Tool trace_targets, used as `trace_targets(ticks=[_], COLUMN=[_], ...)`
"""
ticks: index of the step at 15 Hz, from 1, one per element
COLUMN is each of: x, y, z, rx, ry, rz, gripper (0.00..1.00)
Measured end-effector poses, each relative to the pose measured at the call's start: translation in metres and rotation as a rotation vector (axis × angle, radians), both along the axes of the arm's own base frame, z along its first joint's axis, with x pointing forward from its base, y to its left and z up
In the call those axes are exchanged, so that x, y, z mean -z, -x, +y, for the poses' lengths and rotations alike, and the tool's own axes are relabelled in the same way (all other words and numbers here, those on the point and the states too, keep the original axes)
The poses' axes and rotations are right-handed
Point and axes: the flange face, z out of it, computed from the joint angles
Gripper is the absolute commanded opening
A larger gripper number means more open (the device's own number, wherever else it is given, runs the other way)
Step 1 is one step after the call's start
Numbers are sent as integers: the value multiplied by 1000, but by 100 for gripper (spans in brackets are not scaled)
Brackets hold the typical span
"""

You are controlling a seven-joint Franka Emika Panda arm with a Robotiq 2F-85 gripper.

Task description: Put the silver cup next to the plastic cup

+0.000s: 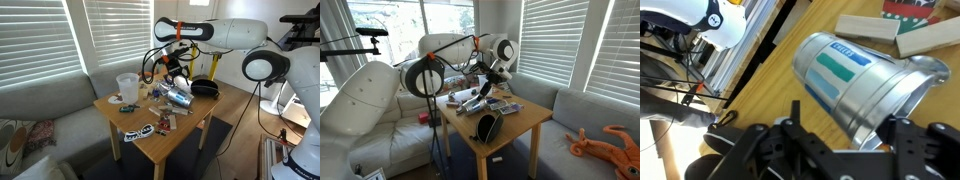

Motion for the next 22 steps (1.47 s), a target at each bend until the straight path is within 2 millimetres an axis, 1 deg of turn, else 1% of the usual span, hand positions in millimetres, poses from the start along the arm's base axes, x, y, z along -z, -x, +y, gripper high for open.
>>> trace_targets(ticks=[1,2,3,5,6,7,9,12,14,15,18,20,21,22], x=[2,2,2,-1,-4,-8,-18,-40,-68,-88,-164,-213,-234,-250], y=[1,1,2,3,3,3,3,6,9,12,40,61,70,76], z=[-1,-3,-4,-8,-10,-14,-22,-37,-45,-48,-54,-48,-42,-37], rx=[0,1,2,5,6,7,5,-7,-25,-34,-54,-62,-69,-74], ry=[1,3,4,5,4,2,-7,-29,-26,-1,137,232,279,328], rz=[12,22,27,31,26,16,-10,-61,-133,-179,-277,-343,-377,-413], gripper=[35,27,21,7,2,0,0,1,1,1,1,1,1,1])
